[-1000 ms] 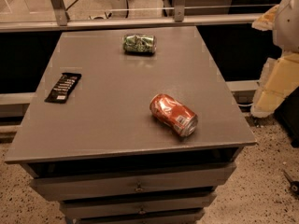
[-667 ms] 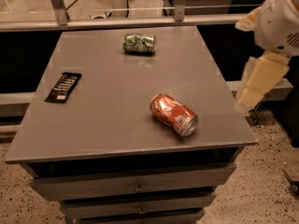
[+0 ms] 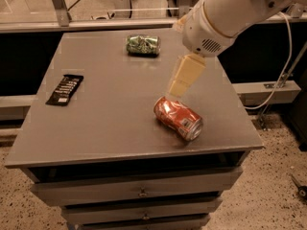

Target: Move rxbar chocolate near coke can

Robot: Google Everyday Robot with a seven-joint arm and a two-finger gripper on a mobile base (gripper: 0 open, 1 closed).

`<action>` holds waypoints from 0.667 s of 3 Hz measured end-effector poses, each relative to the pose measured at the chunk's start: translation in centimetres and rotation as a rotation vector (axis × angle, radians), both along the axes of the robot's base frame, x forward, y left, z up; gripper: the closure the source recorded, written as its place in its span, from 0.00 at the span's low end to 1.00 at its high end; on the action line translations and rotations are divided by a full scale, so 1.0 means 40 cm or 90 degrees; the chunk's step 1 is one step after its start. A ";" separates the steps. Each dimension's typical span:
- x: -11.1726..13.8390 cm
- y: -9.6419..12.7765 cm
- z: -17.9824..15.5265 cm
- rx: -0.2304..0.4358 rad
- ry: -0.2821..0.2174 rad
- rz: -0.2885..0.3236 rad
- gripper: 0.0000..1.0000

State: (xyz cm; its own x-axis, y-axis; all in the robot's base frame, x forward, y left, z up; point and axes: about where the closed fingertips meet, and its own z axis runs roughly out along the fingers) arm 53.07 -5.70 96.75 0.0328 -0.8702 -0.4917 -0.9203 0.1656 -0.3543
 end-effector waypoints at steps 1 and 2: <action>0.000 0.000 0.000 0.000 0.000 0.000 0.00; 0.030 0.033 -0.013 0.033 -0.004 -0.005 0.00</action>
Offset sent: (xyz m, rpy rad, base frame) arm 0.0371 0.0341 -0.0180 0.1497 -0.0092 -0.0271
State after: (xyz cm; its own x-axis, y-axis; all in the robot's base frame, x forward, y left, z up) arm 54.28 -4.39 96.23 0.0289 -0.8436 -0.5361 -0.9168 0.1913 -0.3505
